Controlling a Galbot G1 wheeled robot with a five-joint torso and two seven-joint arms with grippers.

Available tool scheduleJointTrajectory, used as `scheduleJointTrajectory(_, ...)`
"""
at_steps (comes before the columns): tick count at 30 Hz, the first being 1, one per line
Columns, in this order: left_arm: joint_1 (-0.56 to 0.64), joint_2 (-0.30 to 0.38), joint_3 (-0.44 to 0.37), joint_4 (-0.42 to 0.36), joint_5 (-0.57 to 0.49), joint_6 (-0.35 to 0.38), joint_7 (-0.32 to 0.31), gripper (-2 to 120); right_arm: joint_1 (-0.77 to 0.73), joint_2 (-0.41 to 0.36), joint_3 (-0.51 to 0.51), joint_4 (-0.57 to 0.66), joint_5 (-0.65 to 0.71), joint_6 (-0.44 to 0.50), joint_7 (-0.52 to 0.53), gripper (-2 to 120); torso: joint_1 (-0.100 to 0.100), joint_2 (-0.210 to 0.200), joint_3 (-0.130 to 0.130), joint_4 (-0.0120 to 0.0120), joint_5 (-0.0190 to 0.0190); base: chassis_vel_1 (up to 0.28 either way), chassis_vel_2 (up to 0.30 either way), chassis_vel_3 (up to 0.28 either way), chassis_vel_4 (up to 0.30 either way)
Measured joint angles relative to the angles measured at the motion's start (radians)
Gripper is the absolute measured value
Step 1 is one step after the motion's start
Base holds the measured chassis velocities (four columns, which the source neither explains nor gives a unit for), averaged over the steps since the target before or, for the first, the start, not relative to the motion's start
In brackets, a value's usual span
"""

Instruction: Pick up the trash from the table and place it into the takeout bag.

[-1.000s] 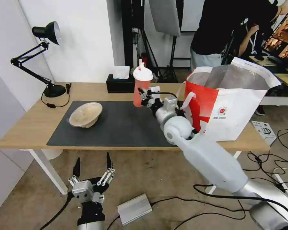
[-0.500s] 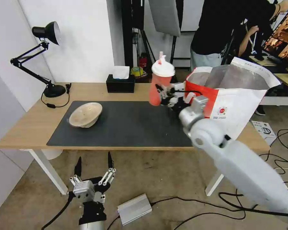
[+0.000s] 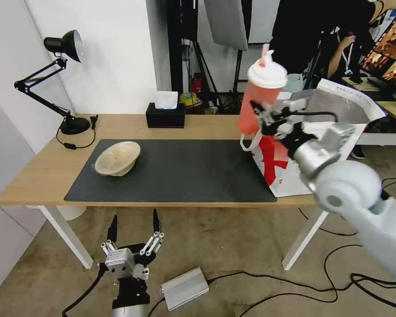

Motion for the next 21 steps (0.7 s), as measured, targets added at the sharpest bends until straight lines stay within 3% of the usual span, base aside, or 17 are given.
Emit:
scheduleJointTrajectory(9,0.010,0.002,0.005,-0.005,0.011,-0.006,0.001,100,0.040,-0.113,0.075,-0.012,0.090,0.000,0.021,4,0.000,0.000,0.000,0.0001,0.0000,0.000,0.000,0.000,0.000)
scheduleJointTrajectory(21,0.014,-0.002,0.009,-0.004,0.024,-0.011,0.001,100,0.098,-0.133,0.086,-0.127,0.114,0.001,0.018,4,0.000,0.000,0.000,0.0001,0.0000,0.000,0.000,0.000,0.000)
